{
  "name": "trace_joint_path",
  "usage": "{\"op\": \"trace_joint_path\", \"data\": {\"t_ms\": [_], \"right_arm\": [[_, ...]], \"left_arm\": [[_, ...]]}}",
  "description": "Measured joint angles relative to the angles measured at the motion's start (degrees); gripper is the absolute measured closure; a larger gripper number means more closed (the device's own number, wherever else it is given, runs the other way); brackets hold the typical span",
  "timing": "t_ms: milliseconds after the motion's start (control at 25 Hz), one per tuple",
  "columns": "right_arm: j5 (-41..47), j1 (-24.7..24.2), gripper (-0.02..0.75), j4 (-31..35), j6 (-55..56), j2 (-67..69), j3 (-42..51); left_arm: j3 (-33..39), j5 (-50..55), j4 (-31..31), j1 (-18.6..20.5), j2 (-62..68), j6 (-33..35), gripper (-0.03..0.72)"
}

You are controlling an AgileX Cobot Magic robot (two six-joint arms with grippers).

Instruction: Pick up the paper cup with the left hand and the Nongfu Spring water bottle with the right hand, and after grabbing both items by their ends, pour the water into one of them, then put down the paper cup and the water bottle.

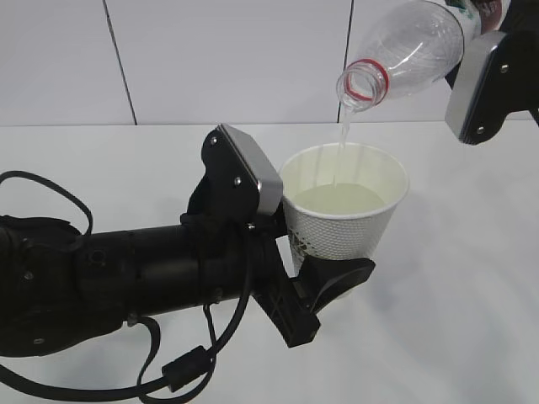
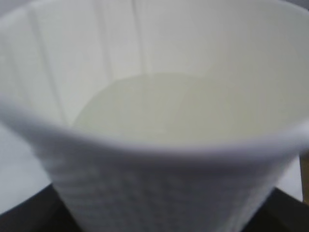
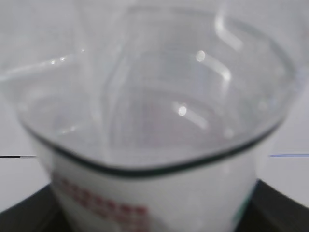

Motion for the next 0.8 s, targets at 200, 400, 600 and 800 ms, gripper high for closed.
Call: {"op": "trace_joint_path", "data": {"t_ms": [200, 400, 600, 800], "right_arm": [[0.0, 0.0, 0.236, 0.0, 0.0, 0.0, 0.0], [0.0, 0.0, 0.236, 0.0, 0.6, 0.0, -0.1], [0.0, 0.0, 0.236, 0.0, 2.5, 0.0, -0.1], [0.0, 0.0, 0.248, 0.0, 3.2, 0.0, -0.1]], "left_arm": [[0.0, 0.0, 0.0, 0.0, 0.0, 0.0, 0.139], [0.0, 0.1, 0.0, 0.0, 0.0, 0.0, 0.139], [0.0, 0.1, 0.0, 0.0, 0.0, 0.0, 0.139], [0.0, 0.1, 0.0, 0.0, 0.0, 0.0, 0.139]]}}
